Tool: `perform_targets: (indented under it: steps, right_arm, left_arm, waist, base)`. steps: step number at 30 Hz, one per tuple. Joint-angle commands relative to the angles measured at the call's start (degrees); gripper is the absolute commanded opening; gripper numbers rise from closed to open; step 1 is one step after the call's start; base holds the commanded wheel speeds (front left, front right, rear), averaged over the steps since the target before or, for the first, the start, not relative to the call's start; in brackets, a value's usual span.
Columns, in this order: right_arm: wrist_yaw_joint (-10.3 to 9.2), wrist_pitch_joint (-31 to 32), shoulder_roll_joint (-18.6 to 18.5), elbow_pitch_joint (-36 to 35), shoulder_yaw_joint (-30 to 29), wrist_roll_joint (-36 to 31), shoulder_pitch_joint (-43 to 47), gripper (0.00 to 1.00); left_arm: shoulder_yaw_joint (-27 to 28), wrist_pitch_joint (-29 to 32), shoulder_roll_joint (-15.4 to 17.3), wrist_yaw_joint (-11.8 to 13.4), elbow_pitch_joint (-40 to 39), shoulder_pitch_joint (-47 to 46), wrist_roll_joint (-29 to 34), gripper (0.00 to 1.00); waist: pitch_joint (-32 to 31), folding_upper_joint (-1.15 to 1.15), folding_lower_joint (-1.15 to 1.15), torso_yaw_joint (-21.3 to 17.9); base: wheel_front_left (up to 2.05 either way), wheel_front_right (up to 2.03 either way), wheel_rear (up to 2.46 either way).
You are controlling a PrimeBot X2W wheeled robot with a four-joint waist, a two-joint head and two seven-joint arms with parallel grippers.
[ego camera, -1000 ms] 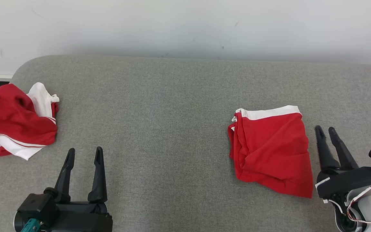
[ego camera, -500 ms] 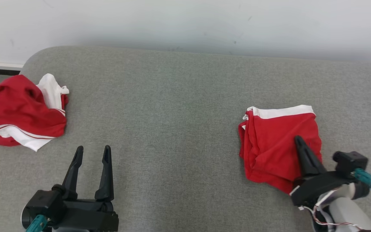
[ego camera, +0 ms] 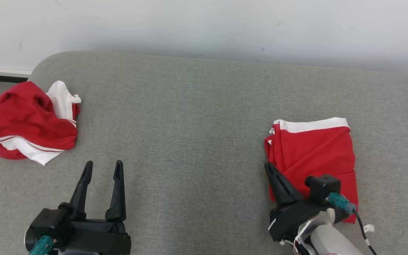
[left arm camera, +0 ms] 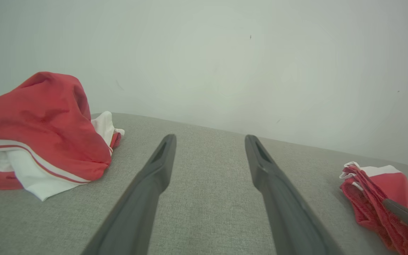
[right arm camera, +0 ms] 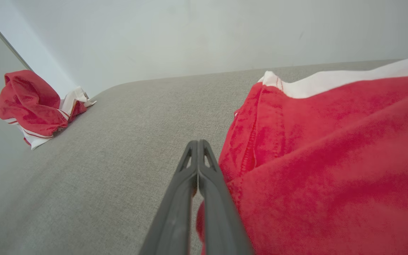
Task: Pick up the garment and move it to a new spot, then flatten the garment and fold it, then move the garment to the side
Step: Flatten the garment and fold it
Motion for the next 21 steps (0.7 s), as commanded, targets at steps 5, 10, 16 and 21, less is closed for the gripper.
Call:
perform_targets:
  steps: [5,10,16,21]
  right_arm:
    - [-0.1,-0.26,-1.34,-4.58,-3.25,-1.2,-0.1,0.0]
    - [-0.1,-0.25,-3.21,-10.23,-8.0,-3.7,2.18,0.0]
    - [-0.1,-0.25,-4.85,-16.24,-14.75,-6.36,6.15,0.0]
    - [-0.1,-0.25,-5.29,-19.74,-19.93,-8.3,10.56,1.0]
  left_arm:
    - [0.78,-0.04,0.04,-0.18,0.2,0.71,0.34,1.0]
    - [1.89,-0.04,0.03,-0.4,0.38,0.88,0.93,1.0]
    - [2.3,-0.03,0.05,-0.81,0.83,1.31,1.83,1.0]
    - [2.9,-0.03,0.06,-0.66,1.37,1.89,2.37,1.0]
  waist:
    - [-0.8,0.0,0.0,-2.7]
    - [-1.64,0.0,0.0,-5.47]
    - [-3.08,0.0,0.0,-8.14]
    - [-4.26,0.0,0.0,-9.73]
  base:
    - [0.0,0.0,0.0]
    - [0.0,0.0,0.0]
    - [0.0,0.0,0.0]
    - [0.0,0.0,0.0]
